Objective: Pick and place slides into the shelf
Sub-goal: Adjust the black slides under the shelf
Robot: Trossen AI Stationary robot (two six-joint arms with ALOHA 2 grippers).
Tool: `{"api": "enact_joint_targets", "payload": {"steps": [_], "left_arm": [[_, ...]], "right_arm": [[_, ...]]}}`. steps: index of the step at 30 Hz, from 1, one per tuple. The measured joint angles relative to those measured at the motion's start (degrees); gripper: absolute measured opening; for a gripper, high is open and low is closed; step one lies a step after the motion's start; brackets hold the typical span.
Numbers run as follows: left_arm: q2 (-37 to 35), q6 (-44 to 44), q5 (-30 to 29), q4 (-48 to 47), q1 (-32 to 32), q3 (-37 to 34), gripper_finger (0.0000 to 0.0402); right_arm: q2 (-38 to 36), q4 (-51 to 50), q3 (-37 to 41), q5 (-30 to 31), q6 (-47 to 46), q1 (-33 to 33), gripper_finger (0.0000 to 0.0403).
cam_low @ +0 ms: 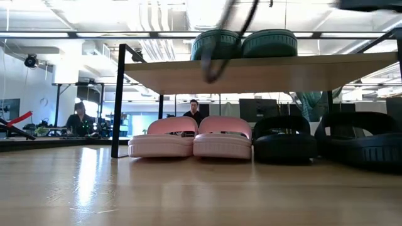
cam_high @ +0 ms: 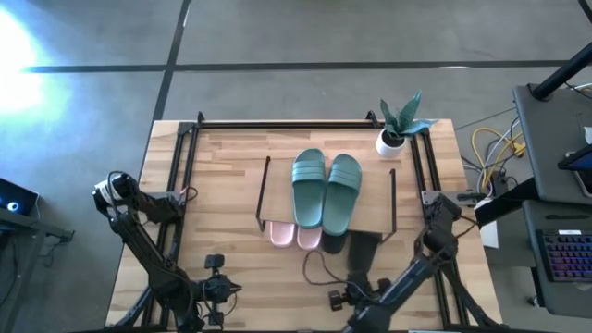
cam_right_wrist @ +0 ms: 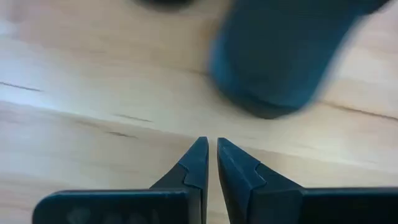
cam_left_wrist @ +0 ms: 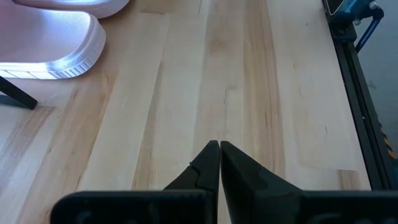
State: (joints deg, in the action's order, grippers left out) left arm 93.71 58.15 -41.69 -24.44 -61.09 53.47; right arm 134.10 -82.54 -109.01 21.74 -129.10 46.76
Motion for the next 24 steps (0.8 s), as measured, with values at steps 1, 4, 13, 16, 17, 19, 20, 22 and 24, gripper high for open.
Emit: {"api": "enact_joint_targets", "payload": {"steps": [1,4,13,16,17,19,20,22,24], "left_arm": [[0.0,0.0,0.0,-0.01,-0.01,0.0,0.0],[0.0,-0.04,-0.01,-0.03,-0.01,0.0,0.0],[0.02,-0.04,0.22,-0.03,0.01,-0.02,0.0],[0.02,-0.04,0.26,-0.03,-0.01,-0.02,0.0],[0.02,-0.04,0.26,-0.04,0.0,-0.02,0.0],[0.02,-0.04,0.29,-0.04,0.01,-0.02,0.0],[0.02,-0.04,0.29,-0.05,0.0,-0.02,0.0],[0.02,-0.05,0.39,-0.05,-0.01,-0.04,0.0],[0.02,-0.04,0.42,-0.05,0.01,-0.04,0.0]], "right_arm": [[0.0,-1.68,0.23,-0.33,-0.87,0.42,0.0027],[0.0,-7.78,0.65,-2.74,-0.02,0.51,0.0027],[-0.42,-6.69,6.2,-2.72,2.29,-1.55,0.0027],[-0.44,-7.5,7.77,-2.68,2.68,-2.2,0.0027],[-0.44,-7.45,8.24,-2.62,2.68,-2.38,0.0027],[-0.44,-7.53,9.14,-2.35,3.12,-2.81,0.0027],[-0.44,-7.46,9.51,-2.26,3.18,-2.96,0.0027],[-0.44,-7.5,10.26,-2.28,3.14,-3.31,0.0027],[-0.44,-7.45,10.57,-2.24,2.83,-3.56,0.0027]]}}
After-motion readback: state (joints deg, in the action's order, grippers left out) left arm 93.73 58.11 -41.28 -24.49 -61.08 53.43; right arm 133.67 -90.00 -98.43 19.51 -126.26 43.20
